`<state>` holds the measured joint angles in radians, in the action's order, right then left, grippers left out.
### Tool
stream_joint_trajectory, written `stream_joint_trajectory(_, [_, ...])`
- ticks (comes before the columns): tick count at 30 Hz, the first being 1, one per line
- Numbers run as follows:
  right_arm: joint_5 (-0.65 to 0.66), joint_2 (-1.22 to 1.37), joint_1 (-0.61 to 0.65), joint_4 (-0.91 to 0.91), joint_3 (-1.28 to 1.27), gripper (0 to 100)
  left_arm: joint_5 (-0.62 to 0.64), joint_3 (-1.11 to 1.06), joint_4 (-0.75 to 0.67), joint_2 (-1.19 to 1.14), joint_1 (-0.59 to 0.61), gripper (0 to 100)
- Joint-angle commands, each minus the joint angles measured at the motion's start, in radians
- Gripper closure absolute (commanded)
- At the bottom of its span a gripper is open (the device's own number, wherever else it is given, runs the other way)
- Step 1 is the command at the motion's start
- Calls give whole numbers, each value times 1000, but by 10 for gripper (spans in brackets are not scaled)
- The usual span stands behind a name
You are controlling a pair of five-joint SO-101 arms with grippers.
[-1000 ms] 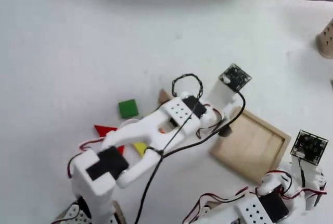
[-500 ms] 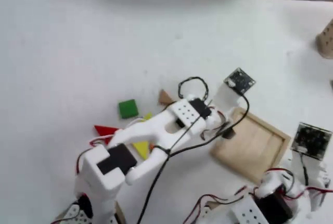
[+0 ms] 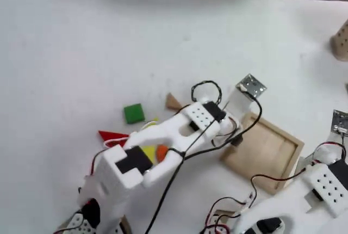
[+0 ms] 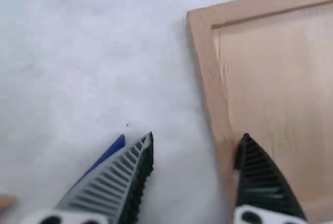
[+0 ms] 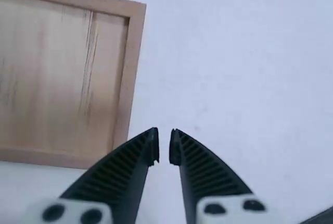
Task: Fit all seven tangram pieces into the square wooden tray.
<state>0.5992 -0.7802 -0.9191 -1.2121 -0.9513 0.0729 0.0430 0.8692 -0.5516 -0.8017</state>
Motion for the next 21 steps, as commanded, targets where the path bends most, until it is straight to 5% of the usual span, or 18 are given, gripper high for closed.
stream_joint_trajectory(1, [-48,-18,33,15,52,953,3,152,64,-51,8,768])
stream_joint_trajectory(6, [-64,-104,62,-59,46,953,11,276,160,-134,8,785])
stream_joint_trajectory(10, [-91,-174,64,-88,44,953,5,361,213,-194,4,923])
stream_joint_trajectory(21, [-89,-248,73,-122,38,953,18,499,374,-282,71,932])
